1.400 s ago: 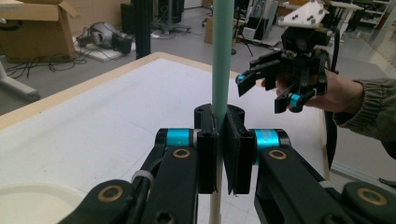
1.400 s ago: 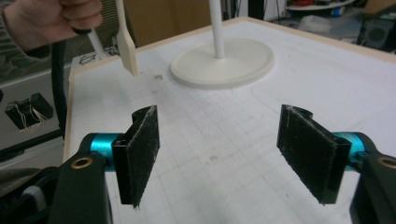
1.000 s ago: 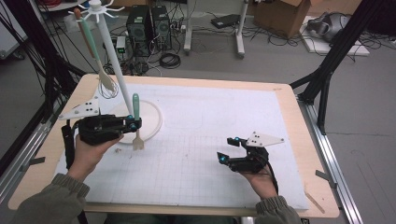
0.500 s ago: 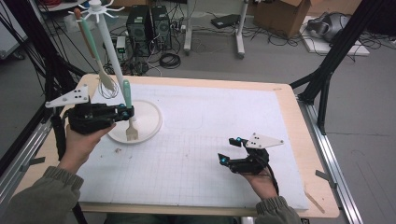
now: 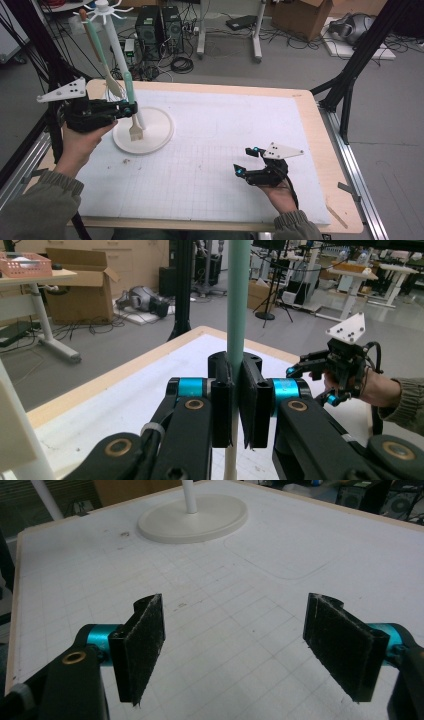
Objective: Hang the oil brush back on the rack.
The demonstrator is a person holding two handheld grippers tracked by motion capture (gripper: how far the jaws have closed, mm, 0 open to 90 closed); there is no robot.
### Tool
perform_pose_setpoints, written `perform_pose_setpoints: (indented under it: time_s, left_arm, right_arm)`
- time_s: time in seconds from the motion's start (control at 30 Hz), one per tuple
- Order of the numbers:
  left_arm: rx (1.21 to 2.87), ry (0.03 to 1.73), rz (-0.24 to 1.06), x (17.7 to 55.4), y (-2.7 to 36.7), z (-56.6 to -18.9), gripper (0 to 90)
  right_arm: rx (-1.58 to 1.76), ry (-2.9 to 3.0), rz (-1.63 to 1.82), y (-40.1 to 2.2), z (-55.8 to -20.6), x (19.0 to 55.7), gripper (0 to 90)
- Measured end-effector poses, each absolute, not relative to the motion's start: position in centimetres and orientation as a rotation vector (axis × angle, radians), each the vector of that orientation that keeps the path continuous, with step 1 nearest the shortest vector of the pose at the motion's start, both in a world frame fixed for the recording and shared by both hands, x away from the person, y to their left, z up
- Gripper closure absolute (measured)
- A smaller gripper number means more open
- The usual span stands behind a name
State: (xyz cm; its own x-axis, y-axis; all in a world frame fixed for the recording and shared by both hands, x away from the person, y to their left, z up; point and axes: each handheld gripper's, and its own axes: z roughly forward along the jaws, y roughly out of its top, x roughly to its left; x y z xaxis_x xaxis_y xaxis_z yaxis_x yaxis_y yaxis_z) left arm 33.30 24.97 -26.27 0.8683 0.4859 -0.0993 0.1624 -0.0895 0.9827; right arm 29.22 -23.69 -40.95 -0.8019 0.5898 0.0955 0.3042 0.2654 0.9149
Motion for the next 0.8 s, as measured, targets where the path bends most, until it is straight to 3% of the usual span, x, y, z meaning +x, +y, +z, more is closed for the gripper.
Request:
perform_pose_setpoints:
  time_s: [0.8]
  left_arm:
    - [1.631,0.53,0.352,34.9,26.1,-21.9,84.1]
  right_arm:
    - [0.819,2.259,1.553,-23.7,-40.9,29.4,23.7]
